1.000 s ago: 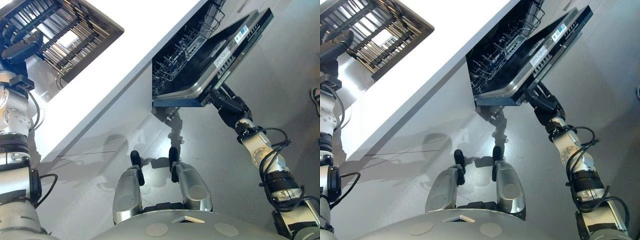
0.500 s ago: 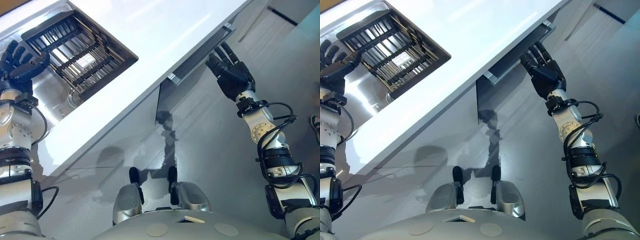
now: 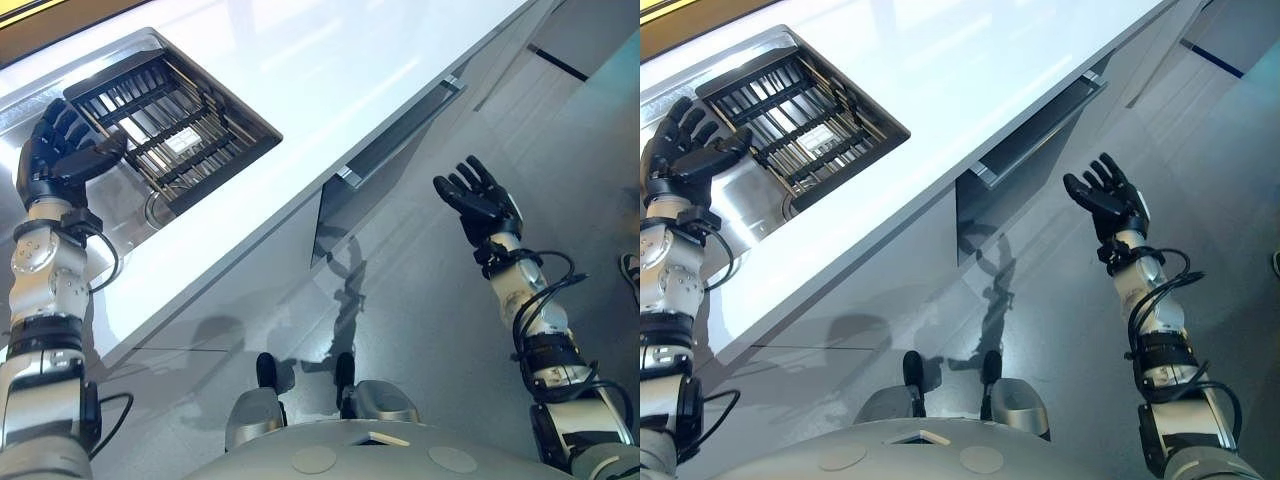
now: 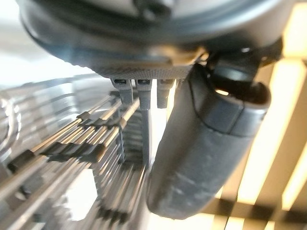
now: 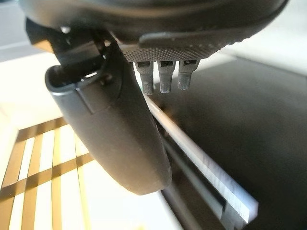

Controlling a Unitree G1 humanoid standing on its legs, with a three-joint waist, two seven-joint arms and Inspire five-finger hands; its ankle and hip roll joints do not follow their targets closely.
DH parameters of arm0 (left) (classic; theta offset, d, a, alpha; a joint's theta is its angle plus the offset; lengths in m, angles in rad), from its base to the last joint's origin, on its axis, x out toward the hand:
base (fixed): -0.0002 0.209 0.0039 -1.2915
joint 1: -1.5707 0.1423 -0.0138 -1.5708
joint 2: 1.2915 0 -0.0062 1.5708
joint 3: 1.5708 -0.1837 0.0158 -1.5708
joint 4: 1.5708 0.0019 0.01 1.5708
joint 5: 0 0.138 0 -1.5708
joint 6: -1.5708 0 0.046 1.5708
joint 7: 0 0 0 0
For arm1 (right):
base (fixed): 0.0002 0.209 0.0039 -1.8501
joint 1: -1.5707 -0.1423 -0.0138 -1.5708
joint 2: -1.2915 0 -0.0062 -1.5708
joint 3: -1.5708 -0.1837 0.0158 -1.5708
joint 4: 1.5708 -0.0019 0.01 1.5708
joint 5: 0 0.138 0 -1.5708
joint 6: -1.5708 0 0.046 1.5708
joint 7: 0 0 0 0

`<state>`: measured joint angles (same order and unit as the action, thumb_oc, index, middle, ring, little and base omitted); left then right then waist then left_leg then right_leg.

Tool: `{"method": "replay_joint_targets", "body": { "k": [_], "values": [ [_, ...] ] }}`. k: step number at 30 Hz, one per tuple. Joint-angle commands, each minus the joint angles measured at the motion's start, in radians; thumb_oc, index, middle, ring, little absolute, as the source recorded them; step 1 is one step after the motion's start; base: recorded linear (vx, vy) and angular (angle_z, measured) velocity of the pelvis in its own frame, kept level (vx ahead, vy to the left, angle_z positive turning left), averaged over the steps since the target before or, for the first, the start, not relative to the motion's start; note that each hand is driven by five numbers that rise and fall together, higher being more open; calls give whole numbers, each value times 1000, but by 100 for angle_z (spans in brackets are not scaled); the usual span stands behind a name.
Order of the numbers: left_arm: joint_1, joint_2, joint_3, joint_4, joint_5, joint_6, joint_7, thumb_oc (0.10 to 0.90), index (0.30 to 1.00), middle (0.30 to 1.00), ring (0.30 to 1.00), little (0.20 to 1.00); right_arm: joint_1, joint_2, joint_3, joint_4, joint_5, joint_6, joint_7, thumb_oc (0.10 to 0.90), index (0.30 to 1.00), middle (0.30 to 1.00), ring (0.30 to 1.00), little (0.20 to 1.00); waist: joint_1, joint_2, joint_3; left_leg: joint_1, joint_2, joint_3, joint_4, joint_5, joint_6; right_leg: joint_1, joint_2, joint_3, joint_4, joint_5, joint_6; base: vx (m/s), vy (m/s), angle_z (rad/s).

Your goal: Pick up plates and place into dishwasher.

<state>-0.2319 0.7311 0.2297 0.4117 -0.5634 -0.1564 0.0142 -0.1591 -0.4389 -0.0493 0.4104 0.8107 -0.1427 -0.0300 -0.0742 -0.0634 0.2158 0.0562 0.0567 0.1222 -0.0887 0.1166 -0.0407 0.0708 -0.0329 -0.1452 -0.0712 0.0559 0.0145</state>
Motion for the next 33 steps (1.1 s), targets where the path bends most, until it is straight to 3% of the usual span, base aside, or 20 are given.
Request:
{"method": "replay_joint_targets", "body": {
  "k": [1, 6, 10, 12, 13, 14, 16, 20, 23, 27, 30, 33],
  "values": [
    [44, -6, -3, -65, 114, -151, 22, 800, 900, 900, 900, 900, 52, -4, -69, -53, -40, -159, -55, 800, 900, 900, 900, 900, -27, 63, -153, 4, -50, 53, 7, -102, 10, -55, 34, -4, 72, -57, 81, -23, 106, -15],
    [87, -56, 7, -77, 40, -128, 10, 800, 900, 900, 900, 900, 134, 72, -77, 62, -127, -141, -120, 800, 900, 900, 900, 900, -44, 69, -155, 16, -54, 58, 5, -108, 13, -43, 32, 3, 64, -58, 86, 2, 81, -6],
    [72, -71, 8, -87, -43, -113, 11, 800, 900, 900, 900, 900, 181, 52, 14, 227, -430, -102, -213, 800, 900, 900, 900, 900, -51, 70, -159, 19, -59, 47, 6, -114, 13, -38, 29, 4, 66, -63, 89, -2, 56, -2],
    [63, -69, 12, -101, -76, -126, 17, 800, 900, 900, 900, 900, 192, 37, 44, 287, -475, -61, -195, 800, 900, 900, 900, 900, -51, 69, -160, 20, -61, 41, 6, -115, 12, -36, 27, 3, 66, -65, 90, -4, 36, -3],
    [48, -66, 14, -118, -136, -168, 26, 800, 900, 900, 900, 900, 200, 31, 61, 378, -497, -17, -151, 800, 900, 900, 900, 900, -48, 68, -161, 26, -63, 36, 7, -123, 11, -27, 26, 2, 67, -73, 91, -2, 31, -4],
    [24, -73, 19, -147, -164, -190, 36, 800, 900, 900, 900, 900, 203, 38, 72, 479, -514, -16, -102, 800, 900, 900, 900, 900, -45, 67, -164, 24, -62, 33, 6, -121, 12, -29, 26, 3, 67, -71, 89, 7, 35, -1],
    [-32, -94, 3, -226, -210, -301, 92, 800, 900, 900, 900, 900, 211, 68, 111, 642, -538, 5, -57, 800, 900, 900, 900, 900, -40, 67, -167, 27, -63, 20, 6, -123, 13, -26, 29, 8, 72, -76, 87, 12, 10, 3],
    [-96, -113, -50, -344, -276, -326, 85, 800, 900, 900, 900, 900, 222, 98, 160, 752, -565, 46, -36, 800, 900, 900, 900, 900, -43, 68, -168, 32, -64, 10, 6, -124, 13, -24, 31, 14, 83, -78, 85, 20, 10, 8],
    [-147, -128, -133, -442, -350, -248, 25, 800, 900, 900, 900, 900, 231, 114, 190, 791, -554, 86, -15, 800, 900, 900, 900, 900, -53, 70, -167, 38, -64, 14, 8, -130, 14, -25, 31, 15, 90, -79, 87, 6, 5, 12],
    [-170, -184, -270, -530, -469, -68, -107, 800, 900, 900, 900, 900, 232, 130, 243, 806, -624, 85, 25, 800, 900, 900, 900, 900, -63, 73, -167, 46, -66, 25, 13, -140, 19, -24, 30, 16, 95, -80, 91, 1, 4, -1],
    [-147, -244, -351, -552, -459, -10, -179, 800, 900, 900, 900, 900, 218, 141, 276, 802, -675, 77, 19, 800, 900, 900, 900, 900, -64, 75, -166, 50, -68, 29, 15, -144, 23, -21, 31, 14, 95, -79, 93, -3, 7, -8],
    [-111, -290, -409, -543, -537, 76, -267, 800, 900, 900, 900, 900, 204, 145, 309, 780, -710, 79, 12, 800, 900, 900, 900, 900, -62, 76, -164, 50, -69, 31, 17, -147, 26, -21, 31, 11, 96, -78, 94, -7, 2, -12]
  ]
}}
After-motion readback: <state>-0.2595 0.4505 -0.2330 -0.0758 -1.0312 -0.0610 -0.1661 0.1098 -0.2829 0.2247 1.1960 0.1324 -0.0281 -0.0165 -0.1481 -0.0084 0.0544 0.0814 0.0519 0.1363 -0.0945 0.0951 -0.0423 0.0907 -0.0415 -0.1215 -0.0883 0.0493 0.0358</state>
